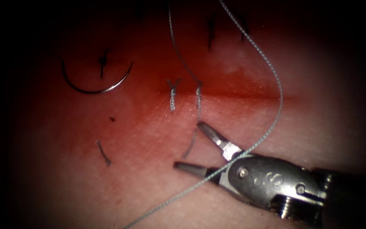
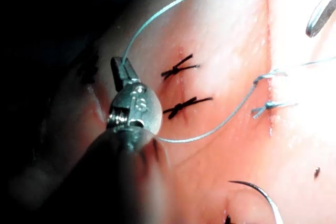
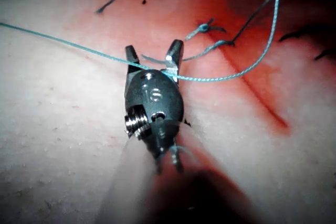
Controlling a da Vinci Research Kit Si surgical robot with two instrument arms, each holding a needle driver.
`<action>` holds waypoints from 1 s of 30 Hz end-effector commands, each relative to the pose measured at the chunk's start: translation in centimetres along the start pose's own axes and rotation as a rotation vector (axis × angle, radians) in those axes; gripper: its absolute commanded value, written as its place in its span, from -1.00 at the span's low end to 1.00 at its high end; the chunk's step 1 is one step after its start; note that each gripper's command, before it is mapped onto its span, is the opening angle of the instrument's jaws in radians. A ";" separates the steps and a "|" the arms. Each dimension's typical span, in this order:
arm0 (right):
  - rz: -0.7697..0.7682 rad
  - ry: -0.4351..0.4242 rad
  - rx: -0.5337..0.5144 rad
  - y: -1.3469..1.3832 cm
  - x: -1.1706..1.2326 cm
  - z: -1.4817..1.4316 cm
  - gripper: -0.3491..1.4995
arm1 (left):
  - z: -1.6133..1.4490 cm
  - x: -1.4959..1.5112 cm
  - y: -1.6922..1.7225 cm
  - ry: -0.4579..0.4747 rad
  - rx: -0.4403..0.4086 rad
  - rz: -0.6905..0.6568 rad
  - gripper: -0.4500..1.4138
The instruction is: Wound Closure
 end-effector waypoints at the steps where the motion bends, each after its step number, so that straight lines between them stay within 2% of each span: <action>1: 0.003 0.003 0.016 0.05 0.03 0.05 0.49 | 0.02 0.03 -0.02 0.024 -0.018 -0.004 -1.00; 6: 0.013 0.010 0.070 0.23 0.09 0.05 0.49 | -0.17 0.28 0.16 0.103 -0.085 -0.010 -1.00; 8: 0.024 -0.003 0.136 0.37 0.12 0.11 0.49 | -0.32 0.46 0.32 0.142 -0.168 -0.001 -1.00; 11: 0.018 -0.007 0.196 0.51 0.11 0.16 0.49 | -0.45 0.59 0.45 0.163 -0.242 0.006 -1.00; 16: 0.005 -0.016 0.269 0.67 0.08 0.20 0.51 | -0.61 0.71 0.56 0.193 -0.306 0.004 -1.00; 17: -0.004 -0.020 0.315 0.78 0.03 0.21 0.63 | -0.71 0.77 0.62 0.211 -0.346 0.003 -1.00; 18: -0.010 -0.028 0.330 0.81 0.01 0.21 0.67 | -0.75 0.79 0.64 0.217 -0.366 0.002 -1.00; 20: -0.023 -0.042 0.365 0.88 -0.02 0.18 0.80 | -0.80 0.82 0.67 0.225 -0.388 0.002 -1.00; 24: -0.041 -0.053 0.422 1.02 -0.07 0.13 0.80 | -0.88 0.92 0.73 0.245 -0.416 0.010 -1.00; 29: -0.037 0.006 0.466 1.11 -0.06 0.15 0.74 | -0.86 1.05 0.77 0.255 -0.431 0.014 -1.00; 30: -0.038 0.018 0.500 1.11 -0.04 0.17 0.69 | -0.84 1.08 0.78 0.255 -0.430 0.015 -1.00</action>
